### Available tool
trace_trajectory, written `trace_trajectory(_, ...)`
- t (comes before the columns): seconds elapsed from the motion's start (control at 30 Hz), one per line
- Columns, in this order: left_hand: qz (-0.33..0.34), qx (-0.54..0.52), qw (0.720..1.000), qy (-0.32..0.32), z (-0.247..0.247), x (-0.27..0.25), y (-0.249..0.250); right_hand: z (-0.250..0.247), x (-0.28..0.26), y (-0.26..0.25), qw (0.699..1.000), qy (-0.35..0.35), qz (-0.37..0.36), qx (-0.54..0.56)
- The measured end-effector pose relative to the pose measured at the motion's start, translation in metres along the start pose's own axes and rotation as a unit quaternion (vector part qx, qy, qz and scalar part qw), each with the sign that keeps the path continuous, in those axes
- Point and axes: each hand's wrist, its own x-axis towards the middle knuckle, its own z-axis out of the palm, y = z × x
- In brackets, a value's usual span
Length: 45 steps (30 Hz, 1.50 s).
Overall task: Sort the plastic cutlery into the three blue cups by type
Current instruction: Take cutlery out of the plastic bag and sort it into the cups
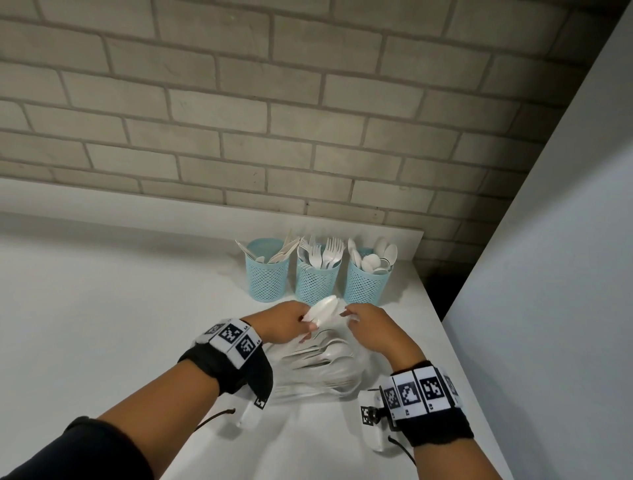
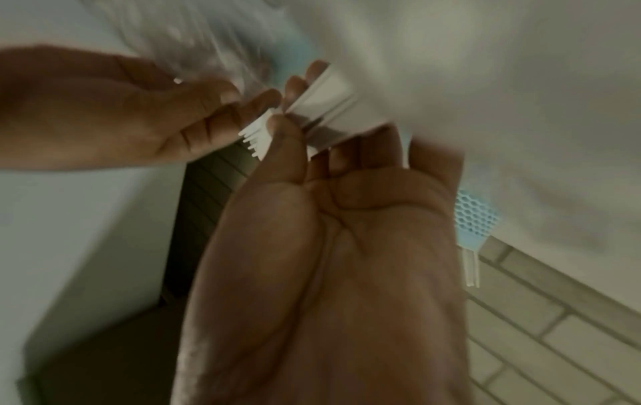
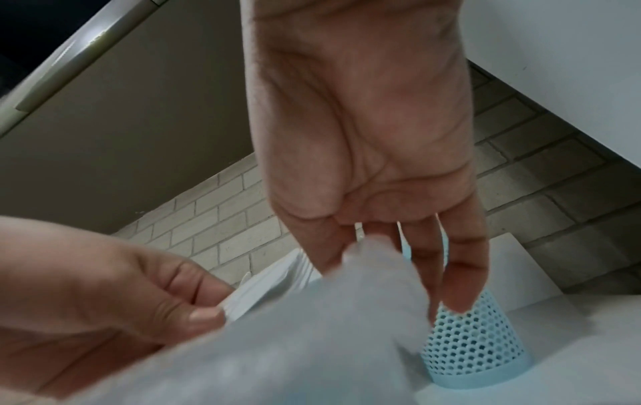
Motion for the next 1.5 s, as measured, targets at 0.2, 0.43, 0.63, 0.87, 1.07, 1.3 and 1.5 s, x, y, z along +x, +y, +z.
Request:
trace_trajectory(0.2, -0.014, -0.307, 0.951, 0.045, -0.011, 0.0, 0.007, -0.018, -0.003, -0.032, 0.955, 0.102, -0.038, 0.276)
trace_trajectory(0.43, -0.019, -0.485, 0.873, 0.032, -0.005, 0.007, 0.01, -0.014, 0.012, -0.043, 0.926, 0.061, -0.025, 0.371)
trace_trajectory(0.63, -0.015, -0.547, 0.835, 0.06, 0.001, 0.01, 0.004, -0.008, 0.021, -0.043, 0.881, 0.052, 0.005, 0.47)
trace_trajectory(0.87, -0.022, -0.579, 0.803, 0.138, 0.007, 0.01, 0.001, -0.002, 0.025, -0.04, 0.864, 0.06, 0.047, 0.499)
trace_trajectory(1.07, -0.024, -0.583, 0.791, 0.183, 0.01, 0.011, 0.004, -0.003, 0.028, -0.045, 0.881, 0.071, 0.033, 0.468)
trace_trajectory(1.3, -0.016, -0.616, 0.753, 0.231, -0.015, 0.004, 0.008, -0.043, 0.045, -0.071, 0.876, 0.085, 0.014, 0.474)
trace_trajectory(1.5, -0.012, -0.642, 0.697, 0.319, -0.046, -0.006, -0.011, -0.09, 0.067, -0.104, 0.82, 0.211, -0.047, 0.53)
